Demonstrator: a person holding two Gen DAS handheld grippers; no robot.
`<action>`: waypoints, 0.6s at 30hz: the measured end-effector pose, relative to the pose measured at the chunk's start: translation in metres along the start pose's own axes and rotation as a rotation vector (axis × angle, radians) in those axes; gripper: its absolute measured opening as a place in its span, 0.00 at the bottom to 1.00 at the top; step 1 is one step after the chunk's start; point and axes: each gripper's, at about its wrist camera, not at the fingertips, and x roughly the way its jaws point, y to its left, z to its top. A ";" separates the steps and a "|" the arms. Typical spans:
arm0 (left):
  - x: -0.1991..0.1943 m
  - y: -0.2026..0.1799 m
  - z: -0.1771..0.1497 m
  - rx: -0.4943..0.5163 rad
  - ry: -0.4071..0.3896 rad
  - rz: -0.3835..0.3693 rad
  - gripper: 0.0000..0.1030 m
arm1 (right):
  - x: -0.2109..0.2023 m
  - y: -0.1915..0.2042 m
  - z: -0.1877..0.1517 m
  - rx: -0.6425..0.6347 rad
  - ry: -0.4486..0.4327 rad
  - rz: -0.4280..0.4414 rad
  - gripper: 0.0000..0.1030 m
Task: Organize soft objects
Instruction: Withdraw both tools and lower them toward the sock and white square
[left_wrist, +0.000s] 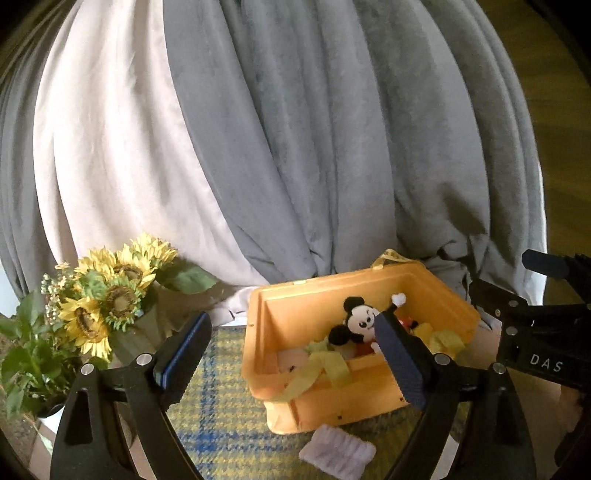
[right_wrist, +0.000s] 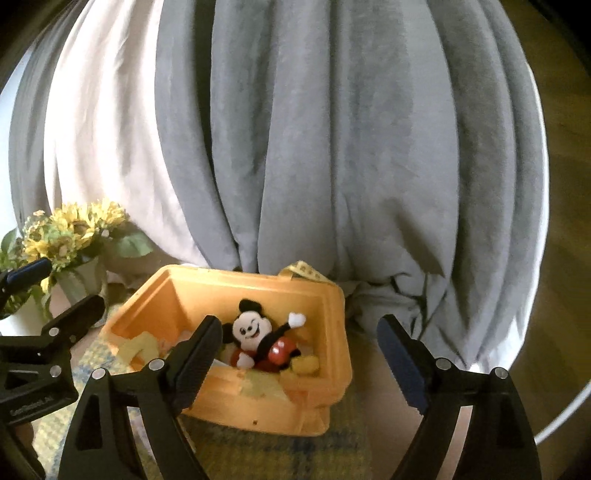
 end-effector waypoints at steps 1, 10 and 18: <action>-0.004 0.000 -0.003 0.001 0.000 -0.001 0.88 | -0.005 0.000 -0.004 0.012 0.006 -0.005 0.84; -0.029 0.001 -0.036 0.010 0.040 -0.038 0.88 | -0.032 0.009 -0.036 0.029 0.043 -0.027 0.84; -0.039 0.000 -0.064 0.047 0.071 -0.076 0.88 | -0.048 0.017 -0.063 0.038 0.067 -0.035 0.84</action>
